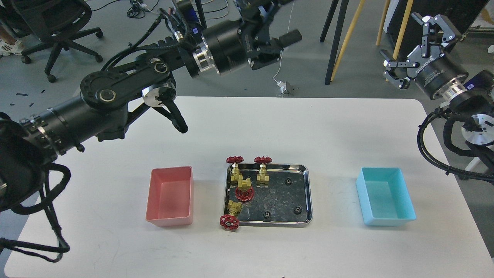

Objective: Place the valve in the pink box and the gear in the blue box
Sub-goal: 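Swing the left arm forward over the metal tray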

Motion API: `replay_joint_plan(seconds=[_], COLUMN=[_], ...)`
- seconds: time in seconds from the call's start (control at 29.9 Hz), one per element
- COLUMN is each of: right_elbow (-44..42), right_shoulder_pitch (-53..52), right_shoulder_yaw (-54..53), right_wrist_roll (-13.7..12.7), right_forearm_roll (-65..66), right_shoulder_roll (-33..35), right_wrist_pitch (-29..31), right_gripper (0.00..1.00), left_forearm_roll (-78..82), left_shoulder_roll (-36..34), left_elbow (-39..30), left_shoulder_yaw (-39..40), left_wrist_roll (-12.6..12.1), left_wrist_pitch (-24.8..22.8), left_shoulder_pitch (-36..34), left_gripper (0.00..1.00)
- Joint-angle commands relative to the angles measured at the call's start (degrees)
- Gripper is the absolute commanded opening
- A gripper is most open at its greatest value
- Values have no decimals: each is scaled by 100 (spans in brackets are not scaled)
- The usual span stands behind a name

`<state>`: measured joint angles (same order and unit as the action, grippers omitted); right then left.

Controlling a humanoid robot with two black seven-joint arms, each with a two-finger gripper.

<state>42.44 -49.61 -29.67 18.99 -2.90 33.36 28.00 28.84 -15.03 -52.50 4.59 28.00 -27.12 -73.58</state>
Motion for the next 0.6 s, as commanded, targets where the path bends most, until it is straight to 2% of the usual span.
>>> replay_joint_plan(seconds=[0.0,0.1,0.23,0.37,0.5,0.57], right_elbow=[-122,-184,-245,-473,-658,-807], right_shoulder_pitch=[22,22,4,-14,-22,-5], right_shoulder_yaw=[5,14,23,23,31,40], right_wrist_roll=[-9,-18,-61,-202,-272,-421], right_forearm_roll=[0,0,18,0,0,18], right_shoulder_roll=[4,-5,4,4,30,47], right_wrist_pitch=[0,0,0,0,0,0], right_gripper=[100,100,100,100,100,100], left_forearm_roll=[279,1164,2501,3109,3216,3198], left_shoulder_roll=[-342,-404,-387,-72,482,728], left_elbow=[-216,-269,-926,-1499,-1421,-1368], left_shoulder_yaw=[-1888,-2838,-3893,-5106,-5968,-6311], left_wrist_roll=[0,0,0,0,0,0], left_wrist_pitch=[470,497,620,1356,2235,2613], left_shoulder_pitch=[-911,-1640,-2484,-3065,-3093,-3084], left_gripper=[99,99,99,98,98,98])
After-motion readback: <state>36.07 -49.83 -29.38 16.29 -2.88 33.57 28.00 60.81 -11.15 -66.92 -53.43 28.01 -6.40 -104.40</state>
